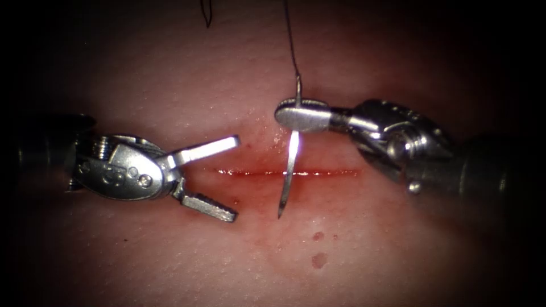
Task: Wound Closure
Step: Throw the needle through the top of the incision with the right hand
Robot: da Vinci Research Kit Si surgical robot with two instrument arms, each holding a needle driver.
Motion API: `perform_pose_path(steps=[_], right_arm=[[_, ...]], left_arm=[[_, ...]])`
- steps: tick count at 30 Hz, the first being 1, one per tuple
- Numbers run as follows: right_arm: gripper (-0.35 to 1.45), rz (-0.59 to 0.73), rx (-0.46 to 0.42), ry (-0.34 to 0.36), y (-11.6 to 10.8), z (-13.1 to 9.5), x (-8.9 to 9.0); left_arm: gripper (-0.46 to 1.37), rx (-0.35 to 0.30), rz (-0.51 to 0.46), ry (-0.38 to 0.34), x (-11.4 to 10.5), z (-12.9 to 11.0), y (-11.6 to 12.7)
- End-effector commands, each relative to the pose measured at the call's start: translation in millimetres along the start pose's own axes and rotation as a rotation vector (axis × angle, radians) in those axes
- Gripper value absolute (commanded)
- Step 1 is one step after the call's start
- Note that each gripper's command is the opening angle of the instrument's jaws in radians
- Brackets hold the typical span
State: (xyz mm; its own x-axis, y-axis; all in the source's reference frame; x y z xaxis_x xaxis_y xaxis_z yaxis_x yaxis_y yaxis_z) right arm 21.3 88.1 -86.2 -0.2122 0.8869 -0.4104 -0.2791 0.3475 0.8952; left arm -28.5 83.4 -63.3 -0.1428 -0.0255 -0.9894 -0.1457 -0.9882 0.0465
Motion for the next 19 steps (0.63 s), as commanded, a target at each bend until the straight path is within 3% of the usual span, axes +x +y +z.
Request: perform_pose_path(steps=[1,19], right_arm=[[-0.35,0.000,-0.007,0.000,0.0,0.0,0.0],[-0.35,0.001,-0.010,-0.002,-0.1,0.1,0.1]], left_arm=[[0.62,-0.001,0.000,0.000,0.1,0.0,0.0],[0.63,0.003,-0.007,0.003,0.2,0.0,0.0]])
